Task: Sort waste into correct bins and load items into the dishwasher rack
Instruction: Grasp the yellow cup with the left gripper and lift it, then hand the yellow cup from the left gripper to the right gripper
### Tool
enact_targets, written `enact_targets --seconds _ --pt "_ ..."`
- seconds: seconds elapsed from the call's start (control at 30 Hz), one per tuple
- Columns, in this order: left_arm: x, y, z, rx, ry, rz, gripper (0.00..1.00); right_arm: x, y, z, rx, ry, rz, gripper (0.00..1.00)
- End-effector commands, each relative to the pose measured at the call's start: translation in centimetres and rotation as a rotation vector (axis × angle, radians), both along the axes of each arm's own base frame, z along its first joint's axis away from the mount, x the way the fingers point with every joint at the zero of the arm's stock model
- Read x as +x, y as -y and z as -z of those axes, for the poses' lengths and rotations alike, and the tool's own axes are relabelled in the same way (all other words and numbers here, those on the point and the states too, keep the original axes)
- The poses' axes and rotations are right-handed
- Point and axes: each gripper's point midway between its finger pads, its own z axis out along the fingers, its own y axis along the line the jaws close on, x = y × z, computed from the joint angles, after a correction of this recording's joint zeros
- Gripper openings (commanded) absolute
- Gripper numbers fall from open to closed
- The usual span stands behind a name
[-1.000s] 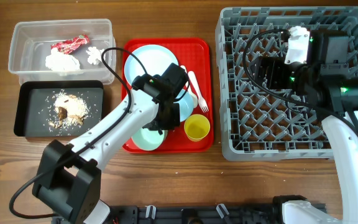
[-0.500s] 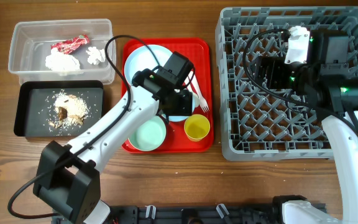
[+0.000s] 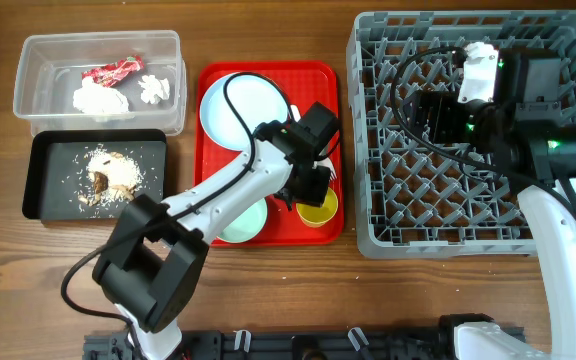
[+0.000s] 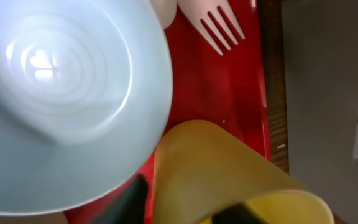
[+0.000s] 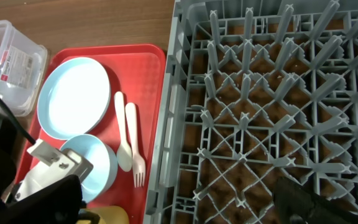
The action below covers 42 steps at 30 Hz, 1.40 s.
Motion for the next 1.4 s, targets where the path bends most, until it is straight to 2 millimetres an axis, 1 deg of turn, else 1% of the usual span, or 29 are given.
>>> enact_targets --seconds 0.0,0.03,0.07,0.1,0.13,0.23,0.3,0.33,0.37,0.47,0.53,0.63,0.67,0.7,0.73,0.77,0.83,1.03,1.17,1.3,1.33,1.37 --pt "0.8 -0.2 -0.8 -0.021 0.015 -0.010 0.09 0.4 0.0 -0.5 0.002 0.012 -0.008 1.00" --pt "1.0 -0.2 -1.0 -0.030 0.016 -0.017 0.04 0.4 0.0 -0.5 0.002 0.013 -0.009 1.00" --pt "1.1 -0.2 -1.4 -0.044 0.017 -0.022 0.04 0.4 0.0 -0.5 0.002 0.013 -0.009 1.00" --pt "1.5 -0.1 -2.8 -0.085 0.026 -0.032 0.04 0.4 0.0 -0.6 0.002 0.013 -0.008 1.00" --pt "1.6 -0.1 -3.5 -0.106 0.029 -0.035 0.04 0.4 0.0 -0.5 0.002 0.012 -0.008 1.00" --pt "2.3 0.0 -7.1 -0.207 0.056 -0.050 0.04 0.2 0.0 -0.4 0.004 0.003 -0.007 1.00" --pt "2.7 -0.7 -9.5 -0.273 0.074 -0.074 0.04 -0.1 -0.4 -0.3 0.020 -0.011 -0.020 1.00" --pt "2.9 -1.3 -10.6 -0.305 0.079 -0.091 0.04 -0.3 -0.9 -0.3 0.044 -0.017 -0.041 1.00" --pt "3.0 -1.9 -11.6 -0.341 0.078 -0.108 0.04 -0.5 -1.7 -0.5 0.082 -0.020 -0.075 1.00" --pt "3.4 -3.5 -14.4 -0.485 0.047 -0.150 0.04 -1.5 -5.2 -1.5 0.258 -0.017 -0.229 1.00" --pt "3.7 -4.1 -16.3 -0.620 0.018 -0.141 0.04 -2.2 -7.5 -2.6 0.375 -0.002 -0.343 1.00" --pt "4.0 -4.9 -18.9 -0.814 -0.025 -0.121 0.04 -3.1 -10.2 -4.5 0.512 0.026 -0.496 1.00" --pt "4.1 -5.2 -19.4 -0.844 -0.029 -0.124 0.04 -3.3 -10.8 -5.1 0.541 0.038 -0.535 1.00" --pt "4.4 -5.9 -20.1 -0.896 -0.038 -0.136 0.04 -3.9 -12.3 -6.6 0.609 0.081 -0.642 1.00" --pt "4.5 -6.1 -20.5 -0.918 -0.041 -0.138 0.04 -4.2 -13.0 -7.4 0.637 0.107 -0.698 1.00" --pt "4.5 -6.2 -20.8 -0.942 -0.045 -0.135 0.04 -4.5 -13.6 -8.1 0.660 0.132 -0.751 1.00" --pt "4.4 -6.1 -21.8 -0.996 -0.052 -0.116 0.04 -4.9 -14.6 -8.8 0.678 0.168 -0.820 1.00" --pt "3.4 -5.3 -24.8 -1.166 -0.081 -0.013 0.04 -5.5 -17.3 -9.2 0.684 0.211 -0.936 1.00" --pt "3.0 -5.2 -25.5 -1.205 -0.108 0.000 0.04 -5.9 -18.4 -9.4 0.684 0.226 -0.979 1.00" --pt "2.6 -5.2 -26.2 -1.242 -0.127 0.020 0.04 -6.0 -18.9 -9.0 0.687 0.214 -0.988 0.99" --pt "2.5 -5.2 -26.2 -1.243 -0.128 0.020 0.04 -6.0 -19.0 -9.0 0.688 0.210 -0.990 0.99" --pt "2.5 -5.2 -26.2 -1.243 -0.127 0.020 0.04 -6.0 -19.1 -8.9 0.689 0.206 -0.992 0.95"
